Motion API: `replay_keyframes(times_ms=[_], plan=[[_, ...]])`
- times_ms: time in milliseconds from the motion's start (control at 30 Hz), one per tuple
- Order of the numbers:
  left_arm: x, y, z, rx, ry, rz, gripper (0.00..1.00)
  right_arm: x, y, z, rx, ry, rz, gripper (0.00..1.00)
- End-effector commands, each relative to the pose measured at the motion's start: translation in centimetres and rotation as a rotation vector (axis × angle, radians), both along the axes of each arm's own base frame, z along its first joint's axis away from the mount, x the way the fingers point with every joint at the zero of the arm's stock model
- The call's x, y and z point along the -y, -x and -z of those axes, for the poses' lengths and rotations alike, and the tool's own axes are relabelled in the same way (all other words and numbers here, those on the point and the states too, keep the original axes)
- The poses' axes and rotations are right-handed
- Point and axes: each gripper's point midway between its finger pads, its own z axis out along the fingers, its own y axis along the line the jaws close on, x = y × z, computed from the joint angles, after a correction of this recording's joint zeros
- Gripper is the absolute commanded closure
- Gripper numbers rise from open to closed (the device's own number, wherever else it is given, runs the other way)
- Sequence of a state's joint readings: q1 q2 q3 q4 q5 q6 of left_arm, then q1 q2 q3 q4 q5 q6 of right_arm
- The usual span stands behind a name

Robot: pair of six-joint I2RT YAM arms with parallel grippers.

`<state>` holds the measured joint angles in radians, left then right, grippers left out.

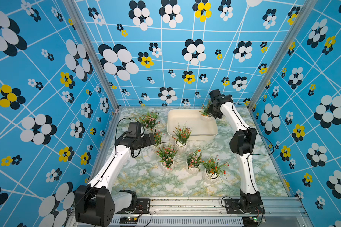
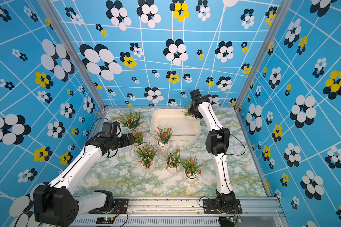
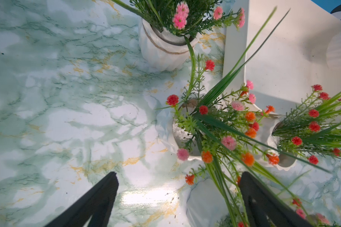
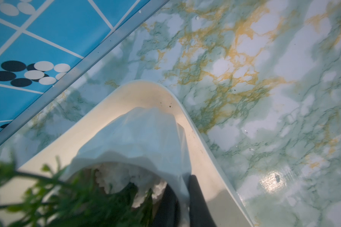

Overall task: Put the potted gypsophila into the storage box
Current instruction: Place the baby's breath potted plant at the storage box.

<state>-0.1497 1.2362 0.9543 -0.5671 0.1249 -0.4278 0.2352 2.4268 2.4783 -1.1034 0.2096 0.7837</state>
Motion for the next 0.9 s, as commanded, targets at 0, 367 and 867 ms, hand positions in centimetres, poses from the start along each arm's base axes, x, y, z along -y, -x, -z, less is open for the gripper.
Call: replay_keyframes(times_ms=[0, 367, 867], plan=[[0.4, -0.4, 0.5, -0.008, 0.031, -0.003, 0.01, 0.2, -1.5, 0.1, 0.059, -0.017, 0.061, 1.0], [1.0, -0.9, 0.8, -0.024, 0.071, -0.003, 0.01, -0.6, -2.0, 3.0, 0.043, -0.064, 0.075, 1.0], [0.9, -0.2, 1.2, -0.04, 0.08, -0.022, 0.01, -0.8, -2.8, 4.1, 0.057, -0.07, 0.074, 0.95]])
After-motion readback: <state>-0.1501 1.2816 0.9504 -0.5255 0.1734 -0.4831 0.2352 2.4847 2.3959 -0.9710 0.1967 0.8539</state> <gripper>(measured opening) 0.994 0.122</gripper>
